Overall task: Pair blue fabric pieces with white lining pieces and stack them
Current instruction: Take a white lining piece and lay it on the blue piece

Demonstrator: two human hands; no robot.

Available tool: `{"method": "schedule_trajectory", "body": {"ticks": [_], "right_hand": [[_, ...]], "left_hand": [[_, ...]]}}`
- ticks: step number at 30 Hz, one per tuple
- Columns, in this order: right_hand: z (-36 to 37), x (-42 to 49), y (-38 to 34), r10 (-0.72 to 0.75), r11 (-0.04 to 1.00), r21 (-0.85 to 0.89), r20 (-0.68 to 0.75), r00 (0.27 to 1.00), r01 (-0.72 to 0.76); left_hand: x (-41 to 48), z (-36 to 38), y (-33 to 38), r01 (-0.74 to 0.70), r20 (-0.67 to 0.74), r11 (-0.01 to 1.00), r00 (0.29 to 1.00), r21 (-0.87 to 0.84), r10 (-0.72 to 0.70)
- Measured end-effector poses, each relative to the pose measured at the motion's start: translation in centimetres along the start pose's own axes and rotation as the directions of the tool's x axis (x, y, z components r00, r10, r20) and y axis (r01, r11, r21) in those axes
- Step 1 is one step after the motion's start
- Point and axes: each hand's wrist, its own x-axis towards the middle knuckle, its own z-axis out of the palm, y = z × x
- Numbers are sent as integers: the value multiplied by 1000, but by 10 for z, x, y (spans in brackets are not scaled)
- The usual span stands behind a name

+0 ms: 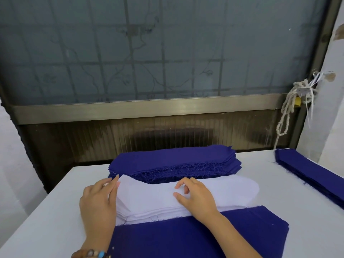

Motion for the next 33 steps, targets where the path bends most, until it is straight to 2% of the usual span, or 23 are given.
{"method": "schedule_trajectory", "body": {"ticks": [1,3,5,8,15,19,24,29,33], "right_hand": [[0,0,0,0,1000,-1,-4,1000,0],[0,0,1,12,1000,9,-9,1000,-11],[1,0,1,28,999,18,-12,1000,-28],[1,1,1,41,999,14,-16,999,-40],[-7,5,5,94,993,74,31,995,-96],[-21,14,9,147,984,81,120,982,-157],[-60,19,34,274,962,-83,240,931,-261],[-99,10,88,462,879,-198,129,877,-434],[-112,-2,120,588,807,-74,27,808,-585]], "left_hand": [[0,0,2,-10,-21,999,1000,-38,9],[0,0,5,81,-16,969,996,-232,-87],[2,1,6,196,56,874,980,-445,-191],[5,4,3,250,142,793,968,-556,-206],[0,12,-6,337,222,751,941,-568,-255],[-3,11,-7,352,240,742,935,-570,-260],[-5,11,-8,360,246,753,932,-551,-265],[-6,12,-8,373,254,750,927,-547,-275],[-6,11,-6,372,251,747,928,-552,-277]]}}
